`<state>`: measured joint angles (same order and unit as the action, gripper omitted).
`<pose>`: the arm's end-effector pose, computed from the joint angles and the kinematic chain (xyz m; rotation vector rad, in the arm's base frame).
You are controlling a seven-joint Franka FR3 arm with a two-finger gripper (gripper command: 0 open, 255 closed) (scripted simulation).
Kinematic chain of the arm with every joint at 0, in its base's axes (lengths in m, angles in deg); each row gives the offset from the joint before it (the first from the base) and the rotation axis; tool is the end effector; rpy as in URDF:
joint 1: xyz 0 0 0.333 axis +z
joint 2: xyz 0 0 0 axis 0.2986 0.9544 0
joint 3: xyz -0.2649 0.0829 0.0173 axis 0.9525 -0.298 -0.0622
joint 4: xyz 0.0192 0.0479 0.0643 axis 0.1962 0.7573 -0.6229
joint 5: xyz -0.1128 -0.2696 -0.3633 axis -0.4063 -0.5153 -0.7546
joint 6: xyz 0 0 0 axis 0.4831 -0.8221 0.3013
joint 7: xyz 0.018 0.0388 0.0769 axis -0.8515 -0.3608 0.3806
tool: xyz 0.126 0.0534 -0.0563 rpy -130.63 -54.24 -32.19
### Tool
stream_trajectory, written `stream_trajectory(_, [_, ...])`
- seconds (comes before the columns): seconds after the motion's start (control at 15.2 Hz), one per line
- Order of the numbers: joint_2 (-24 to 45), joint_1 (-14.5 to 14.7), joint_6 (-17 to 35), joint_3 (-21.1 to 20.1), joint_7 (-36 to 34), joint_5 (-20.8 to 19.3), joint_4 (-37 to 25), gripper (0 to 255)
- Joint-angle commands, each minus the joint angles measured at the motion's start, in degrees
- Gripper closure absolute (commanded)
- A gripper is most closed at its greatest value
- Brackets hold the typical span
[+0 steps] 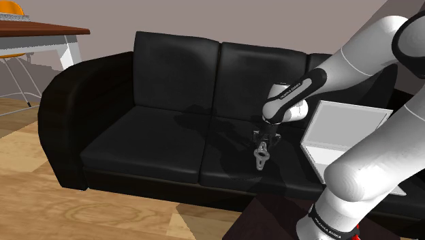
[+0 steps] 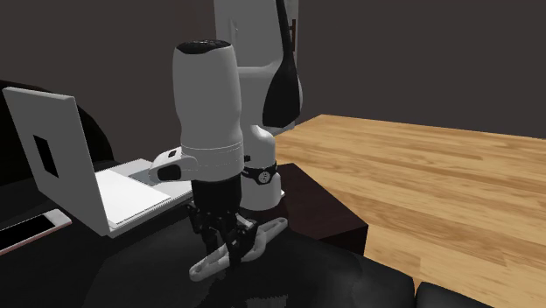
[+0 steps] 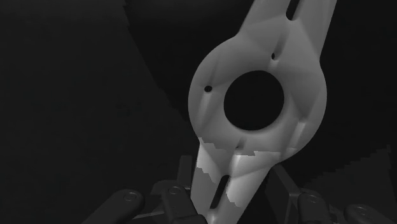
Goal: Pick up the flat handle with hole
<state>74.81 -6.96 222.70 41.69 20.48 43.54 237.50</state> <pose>0.3871 -0.1978 0.1364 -2.7976 1.4220 -0.0062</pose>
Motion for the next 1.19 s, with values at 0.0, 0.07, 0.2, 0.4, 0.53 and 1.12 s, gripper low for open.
stream_trajectory(0.0, [0.28,0.01,0.09,0.01,0.05,0.01,0.09,255])
stream_trajectory(0.07, [-0.59,-0.01,-0.94,-0.01,0.01,-0.05,-0.07,255])
stream_trajectory(0.2, [-2.26,-0.05,-2.99,-0.05,-0.07,-0.13,-0.44,255])
stream_trajectory(0.4, [-4.63,-0.11,-6.04,-0.12,-0.16,-0.24,-1.12,255])
stream_trajectory(0.53, [-6.12,-0.14,-8.05,-0.16,-0.21,-0.29,-1.65,255])
stream_trajectory(1.12, [-10.77,-0.21,-15.08,-0.31,-0.33,-0.38,-4.03,255])
